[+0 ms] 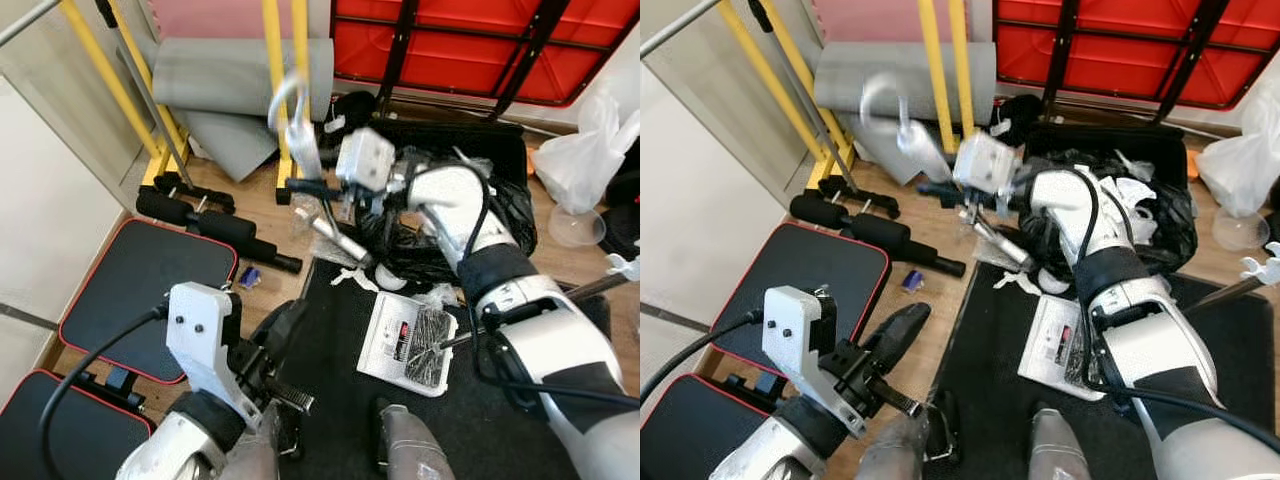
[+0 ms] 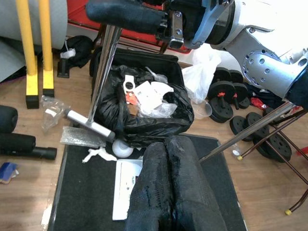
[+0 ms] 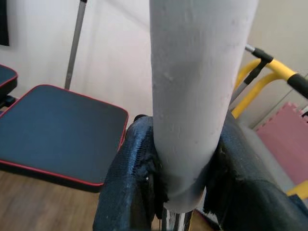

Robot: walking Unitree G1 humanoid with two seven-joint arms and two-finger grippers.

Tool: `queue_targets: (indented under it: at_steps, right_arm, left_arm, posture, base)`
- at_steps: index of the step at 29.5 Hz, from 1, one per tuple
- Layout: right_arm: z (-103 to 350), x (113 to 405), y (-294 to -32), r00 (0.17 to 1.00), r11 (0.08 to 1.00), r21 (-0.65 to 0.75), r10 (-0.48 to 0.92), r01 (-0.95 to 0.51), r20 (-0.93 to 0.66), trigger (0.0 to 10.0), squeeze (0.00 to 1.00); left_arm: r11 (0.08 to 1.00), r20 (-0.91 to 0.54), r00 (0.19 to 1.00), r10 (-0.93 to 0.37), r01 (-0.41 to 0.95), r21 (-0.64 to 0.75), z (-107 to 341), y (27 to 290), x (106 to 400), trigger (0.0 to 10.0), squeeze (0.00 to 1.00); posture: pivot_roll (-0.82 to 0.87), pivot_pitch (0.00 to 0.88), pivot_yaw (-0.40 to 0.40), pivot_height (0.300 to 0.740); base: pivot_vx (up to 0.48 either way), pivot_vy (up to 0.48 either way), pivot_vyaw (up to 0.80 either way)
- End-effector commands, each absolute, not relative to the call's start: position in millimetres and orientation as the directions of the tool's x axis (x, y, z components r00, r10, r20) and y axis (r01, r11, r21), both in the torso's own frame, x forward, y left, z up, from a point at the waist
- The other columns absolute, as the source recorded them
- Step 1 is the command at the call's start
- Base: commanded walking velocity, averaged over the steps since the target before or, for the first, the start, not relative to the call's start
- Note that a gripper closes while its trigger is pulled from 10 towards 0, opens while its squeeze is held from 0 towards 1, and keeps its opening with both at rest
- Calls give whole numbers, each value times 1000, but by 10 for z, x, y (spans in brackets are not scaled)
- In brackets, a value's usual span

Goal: Sweep floor

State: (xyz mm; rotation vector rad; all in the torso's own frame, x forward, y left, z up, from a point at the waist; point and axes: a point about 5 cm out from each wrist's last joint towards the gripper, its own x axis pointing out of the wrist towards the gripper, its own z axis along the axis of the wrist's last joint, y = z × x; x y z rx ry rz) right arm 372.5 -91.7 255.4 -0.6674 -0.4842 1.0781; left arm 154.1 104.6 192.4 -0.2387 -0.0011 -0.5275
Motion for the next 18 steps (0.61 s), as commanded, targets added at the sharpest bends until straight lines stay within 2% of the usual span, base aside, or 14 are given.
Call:
queue_targets:
  at_steps: [1, 5, 7, 12, 14, 17, 18]
  right_arm:
    - [2772, 3688, -860, 361, 330, -760, 923, -559, 134, 10000, 0]
    - [2792, 3688, -853, 357, 333, -761, 923, -557, 143, 10000, 0]
    - [2683, 3682, -815, 329, 287, -746, 939, -600, 97, 10000, 0]
    - [2543, 3673, -778, 312, 264, -730, 947, -630, 74, 10000, 0]
    - [2311, 3648, -755, 307, 213, -720, 952, -661, 0, 10000, 0]
    - [2231, 3637, -754, 304, 191, -716, 952, -672, -31, 10000, 0]
    - [2173, 3619, -759, 278, 153, -701, 958, -696, -67, 10000, 0]
  left_arm:
    - [845, 37, 872, -489, 483, -231, 1925, 1067, 1483, 10000, 0]
    - [844, 34, 871, -489, 483, -231, 1930, 1076, 1464, 10000, 0]
    - [843, 30, 870, -492, 485, -232, 1940, 1082, 1439, 10000, 0]
    - [841, 31, 869, -494, 487, -235, 1942, 1089, 1424, 10000, 0]
    - [839, 34, 868, -495, 488, -239, 1941, 1097, 1412, 10000, 0]
    - [839, 34, 868, -496, 489, -241, 1940, 1100, 1408, 10000, 0]
    - [838, 34, 867, -497, 489, -242, 1938, 1104, 1403, 10000, 0]
  posture:
    - [104, 374, 27, 740]
    - [108, 379, 32, 740]
    - [115, 385, 33, 740]
    - [115, 398, 39, 740]
    - [125, 408, 44, 740]
    - [127, 408, 44, 740]
    - [126, 411, 46, 740]
  base:
    - [0, 0, 0]
    - [0, 0, 0]
    - [0, 0, 0]
    - [0, 0, 0]
    - [0, 0, 0]
    - [0, 0, 0]
    - [0, 0, 0]
